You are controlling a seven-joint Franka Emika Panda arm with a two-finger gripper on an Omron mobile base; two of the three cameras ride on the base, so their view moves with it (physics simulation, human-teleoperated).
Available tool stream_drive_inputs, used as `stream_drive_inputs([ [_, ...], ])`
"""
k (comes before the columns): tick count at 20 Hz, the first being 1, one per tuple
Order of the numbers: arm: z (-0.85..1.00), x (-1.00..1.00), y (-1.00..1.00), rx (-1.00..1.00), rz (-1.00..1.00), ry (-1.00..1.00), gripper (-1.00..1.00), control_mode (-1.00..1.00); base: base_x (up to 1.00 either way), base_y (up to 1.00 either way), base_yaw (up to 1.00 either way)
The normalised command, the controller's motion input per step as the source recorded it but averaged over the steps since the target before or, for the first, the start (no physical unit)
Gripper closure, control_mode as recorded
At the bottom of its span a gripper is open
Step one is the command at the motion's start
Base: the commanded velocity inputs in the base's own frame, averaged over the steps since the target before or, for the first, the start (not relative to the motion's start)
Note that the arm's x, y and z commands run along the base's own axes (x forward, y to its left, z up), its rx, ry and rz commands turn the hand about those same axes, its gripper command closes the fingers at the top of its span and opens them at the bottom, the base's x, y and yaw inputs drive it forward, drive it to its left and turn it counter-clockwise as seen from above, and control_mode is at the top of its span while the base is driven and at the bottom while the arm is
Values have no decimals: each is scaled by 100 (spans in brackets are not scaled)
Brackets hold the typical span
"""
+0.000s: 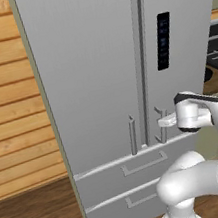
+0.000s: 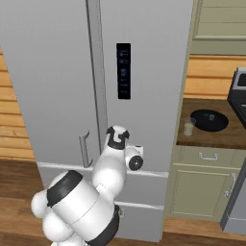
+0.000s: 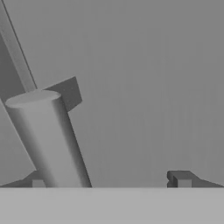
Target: Grab a lemon wedge from the fridge and one ice cube from the ice bowl, and put them in the glass of lemonade.
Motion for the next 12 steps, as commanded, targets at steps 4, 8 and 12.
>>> stream_drive_inputs([
  [4, 0, 13, 36, 0, 0, 7, 100, -100, 0, 0, 0],
  [8, 19, 0, 7, -6, 0, 6, 100, -100, 0, 0, 0],
  [12, 23, -7, -13, -7, -2, 0, 100, -100, 0, 0, 0],
])
